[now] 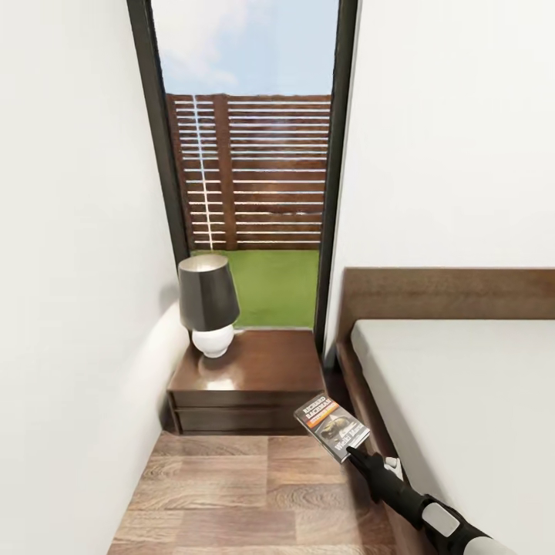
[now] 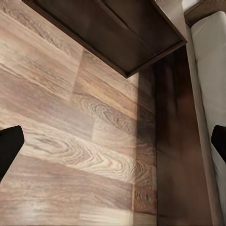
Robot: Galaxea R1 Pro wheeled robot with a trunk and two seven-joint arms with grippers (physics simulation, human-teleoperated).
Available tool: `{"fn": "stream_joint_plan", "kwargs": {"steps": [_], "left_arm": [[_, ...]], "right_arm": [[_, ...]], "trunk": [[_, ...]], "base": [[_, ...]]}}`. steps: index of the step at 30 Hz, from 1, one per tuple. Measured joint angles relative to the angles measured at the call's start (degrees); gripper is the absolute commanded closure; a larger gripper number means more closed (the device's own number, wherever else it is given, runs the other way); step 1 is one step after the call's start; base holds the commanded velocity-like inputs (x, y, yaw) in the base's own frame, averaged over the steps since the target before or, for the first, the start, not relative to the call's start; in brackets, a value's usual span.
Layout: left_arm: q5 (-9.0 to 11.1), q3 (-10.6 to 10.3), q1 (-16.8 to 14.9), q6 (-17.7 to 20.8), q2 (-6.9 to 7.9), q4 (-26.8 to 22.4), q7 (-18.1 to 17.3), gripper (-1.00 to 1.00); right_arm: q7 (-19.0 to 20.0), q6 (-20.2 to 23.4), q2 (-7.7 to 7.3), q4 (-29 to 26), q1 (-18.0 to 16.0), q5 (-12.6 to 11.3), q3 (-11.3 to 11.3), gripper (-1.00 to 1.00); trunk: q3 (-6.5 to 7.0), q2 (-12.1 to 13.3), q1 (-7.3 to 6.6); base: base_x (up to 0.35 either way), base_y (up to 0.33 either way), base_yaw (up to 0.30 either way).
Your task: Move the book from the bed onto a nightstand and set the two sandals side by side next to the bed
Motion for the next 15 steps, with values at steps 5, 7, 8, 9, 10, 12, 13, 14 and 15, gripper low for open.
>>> {"fn": "stream_joint_plan", "kwargs": {"steps": [5, 7, 8, 9, 10, 12, 13, 14, 15], "left_arm": [[0.0, 0.0, 0.0, 0.0, 0.00, 0.0, 0.1, -1.00], [0.0, 0.0, 0.0, 0.0, 0.00, 0.0, 0.1, -1.00], [0.0, 0.0, 0.0, 0.0, 0.00, 0.0, 0.1, -1.00], [0.0, 0.0, 0.0, 0.0, 0.00, 0.0, 0.1, -1.00], [0.0, 0.0, 0.0, 0.0, 0.00, 0.0, 0.1, -1.00], [0.0, 0.0, 0.0, 0.0, 0.00, 0.0, 0.1, -1.00], [0.0, 0.0, 0.0, 0.0, 0.00, 0.0, 0.1, -1.00], [0.0, 0.0, 0.0, 0.0, 0.00, 0.0, 0.1, -1.00], [0.0, 0.0, 0.0, 0.0, 0.00, 0.0, 0.1, -1.00]], "right_arm": [[0.0, 0.0, 0.00, 0.0, 0.0, 0.0, 0.0, 1.00], [0.0, 0.0, 0.00, 0.0, 0.0, 0.0, 0.0, 1.00], [0.0, 0.0, 0.00, 0.0, 0.0, 0.0, 0.0, 1.00], [0.0, 0.0, 0.00, 0.0, 0.0, 0.0, 0.0, 1.00], [0.0, 0.0, 0.00, 0.0, 0.0, 0.0, 0.0, 1.00], [0.0, 0.0, 0.00, 0.0, 0.0, 0.0, 0.0, 1.00], [0.0, 0.0, 0.00, 0.0, 0.0, 0.0, 0.0, 1.00], [0.0, 0.0, 0.00, 0.0, 0.0, 0.0, 0.0, 1.00], [0.0, 0.0, 0.00, 0.0, 0.0, 0.0, 0.0, 1.00]], "trunk": [[0.00, 0.0, 0.00], [0.00, 0.0, 0.00], [0.00, 0.0, 0.00], [0.00, 0.0, 0.00], [0.00, 0.0, 0.00], [0.00, 0.0, 0.00], [0.00, 0.0, 0.00], [0.00, 0.0, 0.00], [0.00, 0.0, 0.00]], "base": [[0.184, 0.000, 0.000], [0.184, 0.000, 0.000], [0.184, 0.000, 0.000], [0.184, 0.000, 0.000], [0.184, 0.000, 0.000], [0.184, 0.000, 0.000], [0.184, 0.000, 0.000], [0.183, 0.000, 0.000], [0.183, 0.000, 0.000]]}}
